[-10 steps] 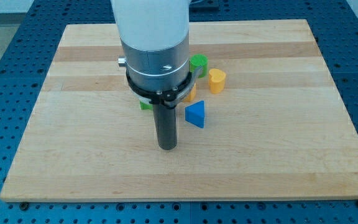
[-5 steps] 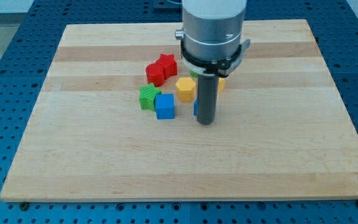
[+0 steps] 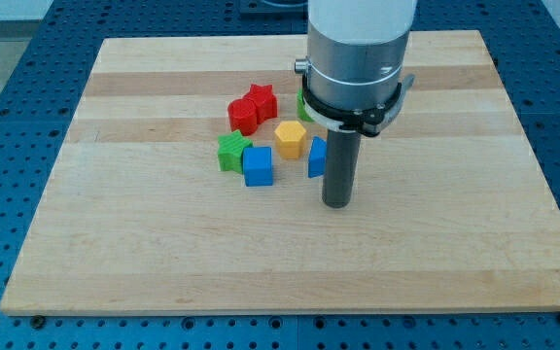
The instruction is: Slightly push the blue triangle below the green circle
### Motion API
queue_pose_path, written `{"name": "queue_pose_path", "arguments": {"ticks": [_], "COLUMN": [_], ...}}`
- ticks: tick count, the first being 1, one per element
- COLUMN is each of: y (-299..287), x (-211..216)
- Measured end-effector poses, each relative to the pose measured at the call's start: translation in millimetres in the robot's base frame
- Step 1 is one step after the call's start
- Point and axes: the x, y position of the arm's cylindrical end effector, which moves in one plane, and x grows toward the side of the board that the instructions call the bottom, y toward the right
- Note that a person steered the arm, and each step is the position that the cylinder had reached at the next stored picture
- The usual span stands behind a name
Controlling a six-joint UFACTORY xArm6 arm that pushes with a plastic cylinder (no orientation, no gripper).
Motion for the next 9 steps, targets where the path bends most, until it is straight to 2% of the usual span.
{"name": "queue_pose_path", "arguments": {"ticks": [2, 3, 5, 8, 9], "y": [-22, -68, -77, -20, 21], "x": [1, 33, 45, 54, 55]}}
